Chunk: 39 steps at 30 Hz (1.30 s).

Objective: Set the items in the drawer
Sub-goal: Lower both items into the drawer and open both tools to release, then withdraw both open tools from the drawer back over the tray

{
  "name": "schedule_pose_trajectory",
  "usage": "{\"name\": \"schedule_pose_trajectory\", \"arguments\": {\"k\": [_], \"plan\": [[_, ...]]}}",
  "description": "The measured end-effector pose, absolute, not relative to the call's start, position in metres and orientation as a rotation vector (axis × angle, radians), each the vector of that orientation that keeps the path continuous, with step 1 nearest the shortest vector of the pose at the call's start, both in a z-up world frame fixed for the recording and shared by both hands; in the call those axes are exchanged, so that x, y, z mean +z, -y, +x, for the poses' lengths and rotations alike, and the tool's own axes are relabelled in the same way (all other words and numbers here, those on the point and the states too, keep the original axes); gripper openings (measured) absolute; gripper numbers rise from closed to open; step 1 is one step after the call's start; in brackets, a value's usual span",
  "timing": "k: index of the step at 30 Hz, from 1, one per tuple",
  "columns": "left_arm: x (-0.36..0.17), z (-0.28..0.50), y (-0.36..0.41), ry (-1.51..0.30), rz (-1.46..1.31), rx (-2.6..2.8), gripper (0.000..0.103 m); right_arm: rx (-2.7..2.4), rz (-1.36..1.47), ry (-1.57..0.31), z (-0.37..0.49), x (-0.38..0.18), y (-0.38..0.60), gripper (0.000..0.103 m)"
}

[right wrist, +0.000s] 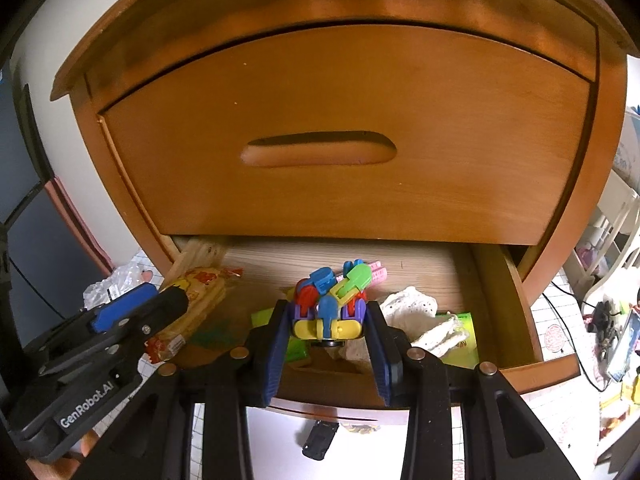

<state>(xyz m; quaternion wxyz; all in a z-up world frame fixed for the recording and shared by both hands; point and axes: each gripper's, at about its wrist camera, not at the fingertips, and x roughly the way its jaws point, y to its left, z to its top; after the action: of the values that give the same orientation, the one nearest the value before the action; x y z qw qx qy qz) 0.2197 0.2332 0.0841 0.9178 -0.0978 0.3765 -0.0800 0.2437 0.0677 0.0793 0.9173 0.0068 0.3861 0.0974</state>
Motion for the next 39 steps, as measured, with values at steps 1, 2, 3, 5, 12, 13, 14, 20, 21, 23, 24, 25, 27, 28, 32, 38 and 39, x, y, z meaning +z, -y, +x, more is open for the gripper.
{"name": "schedule_pose_trajectory", "arguments": {"k": [1, 2, 3, 5, 12, 13, 14, 20, 21, 23, 24, 25, 27, 28, 32, 38, 39], "plan": [[0.084, 0.220, -0.234, -0.773, -0.205, -0.162, 0.058, 0.202, 0.016, -0.796, 0.245, 0.079, -0.068, 0.040], [0.083, 0.220, -0.234, -0.773, -0.207, -0.161, 0.059, 0.202, 0.018, -0.798, 0.246, 0.078, -0.068, 0.040], [0.083, 0.221, -0.235, -0.776, -0.209, -0.158, 0.059, 0.200, 0.020, -0.797, 0.246, 0.078, -0.066, 0.043], [0.080, 0.223, -0.236, -0.783, -0.210, -0.155, 0.059, 0.197, 0.027, -0.796, 0.247, 0.078, -0.065, 0.052], [0.075, 0.224, -0.237, -0.785, -0.215, -0.138, 0.071, 0.193, 0.029, -0.794, 0.247, 0.079, -0.062, 0.059], [0.075, 0.224, -0.238, -0.786, -0.216, -0.133, 0.073, 0.194, 0.030, -0.794, 0.247, 0.079, -0.062, 0.063], [0.074, 0.225, -0.238, -0.788, -0.214, -0.125, 0.076, 0.194, 0.029, -0.794, 0.246, 0.079, -0.061, 0.066], [0.073, 0.224, -0.245, -0.777, -0.213, -0.072, 0.089, 0.172, 0.033, -0.789, 0.247, 0.077, -0.056, 0.085], [0.073, 0.224, -0.246, -0.773, -0.214, -0.064, 0.089, 0.168, 0.038, -0.789, 0.247, 0.076, -0.055, 0.088], [0.072, 0.224, -0.246, -0.766, -0.214, -0.053, 0.089, 0.163, 0.045, -0.788, 0.247, 0.076, -0.052, 0.092], [0.072, 0.224, -0.247, -0.763, -0.213, -0.049, 0.089, 0.161, 0.045, -0.787, 0.246, 0.075, -0.051, 0.097], [0.072, 0.224, -0.247, -0.759, -0.211, -0.044, 0.090, 0.158, 0.043, -0.786, 0.246, 0.075, -0.050, 0.103], [0.072, 0.223, -0.247, -0.748, -0.205, -0.027, 0.102, 0.150, 0.039, -0.780, 0.245, 0.075, -0.049, 0.103], [0.072, 0.222, -0.247, -0.738, -0.203, -0.019, 0.103, 0.147, 0.040, -0.780, 0.245, 0.075, -0.047, 0.103], [0.074, 0.220, -0.248, -0.727, -0.204, -0.017, 0.103, 0.139, 0.042, -0.778, 0.245, 0.075, -0.045, 0.103], [0.078, 0.218, -0.248, -0.713, -0.208, -0.015, 0.103, 0.134, 0.043, -0.781, 0.243, 0.074, -0.043, 0.103], [0.079, 0.217, -0.248, -0.712, -0.207, -0.015, 0.103, 0.133, 0.042, -0.781, 0.243, 0.074, -0.043, 0.103]]}}
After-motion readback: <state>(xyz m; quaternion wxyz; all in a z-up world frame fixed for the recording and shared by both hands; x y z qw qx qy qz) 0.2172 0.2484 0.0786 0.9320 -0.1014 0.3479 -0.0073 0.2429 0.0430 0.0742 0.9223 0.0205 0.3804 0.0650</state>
